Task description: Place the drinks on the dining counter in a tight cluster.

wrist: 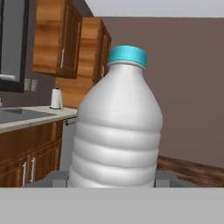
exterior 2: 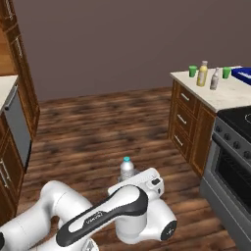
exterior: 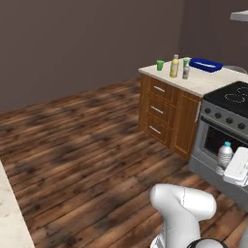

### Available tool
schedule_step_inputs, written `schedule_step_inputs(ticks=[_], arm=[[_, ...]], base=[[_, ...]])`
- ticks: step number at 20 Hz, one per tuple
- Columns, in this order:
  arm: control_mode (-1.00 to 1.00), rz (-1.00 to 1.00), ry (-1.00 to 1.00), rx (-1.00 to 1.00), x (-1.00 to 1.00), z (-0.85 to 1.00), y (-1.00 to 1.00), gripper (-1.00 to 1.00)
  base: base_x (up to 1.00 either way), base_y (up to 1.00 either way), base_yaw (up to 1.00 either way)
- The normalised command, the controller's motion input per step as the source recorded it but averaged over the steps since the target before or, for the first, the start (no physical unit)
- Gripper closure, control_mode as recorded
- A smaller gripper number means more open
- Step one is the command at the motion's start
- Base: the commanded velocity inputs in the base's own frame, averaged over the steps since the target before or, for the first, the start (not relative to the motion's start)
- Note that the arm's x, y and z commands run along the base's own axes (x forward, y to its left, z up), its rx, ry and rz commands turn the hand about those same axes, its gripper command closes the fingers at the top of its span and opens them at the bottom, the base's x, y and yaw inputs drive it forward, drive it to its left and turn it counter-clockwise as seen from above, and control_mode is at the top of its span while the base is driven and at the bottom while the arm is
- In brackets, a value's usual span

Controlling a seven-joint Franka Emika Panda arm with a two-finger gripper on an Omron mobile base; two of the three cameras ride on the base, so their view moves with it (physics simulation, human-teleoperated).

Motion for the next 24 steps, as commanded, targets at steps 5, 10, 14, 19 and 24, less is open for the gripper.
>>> schedule_step_inputs(ticks=[5, 10, 14, 19, 24], arm=[[1.0, 0.0, 0.0, 0.0, 0.0, 0.0, 0.0, 1.0], [1.0, 0.0, 0.0, 0.0, 0.0, 0.0, 0.0, 1.0], [1.0, 0.0, 0.0, 0.0, 0.0, 0.0, 0.0, 1.0], [1.0, 0.0, 0.0, 0.0, 0.0, 0.0, 0.0, 1.0], [1.0, 0.0, 0.0, 0.0, 0.0, 0.0, 0.0, 1.0]], base=[[0.86, 0.0, -0.05], [0.91, 0.0, 0.0], [0.91, 0.0, 0.0], [0.9, 0.0, 0.0], [0.88, 0.0, 0.0]])
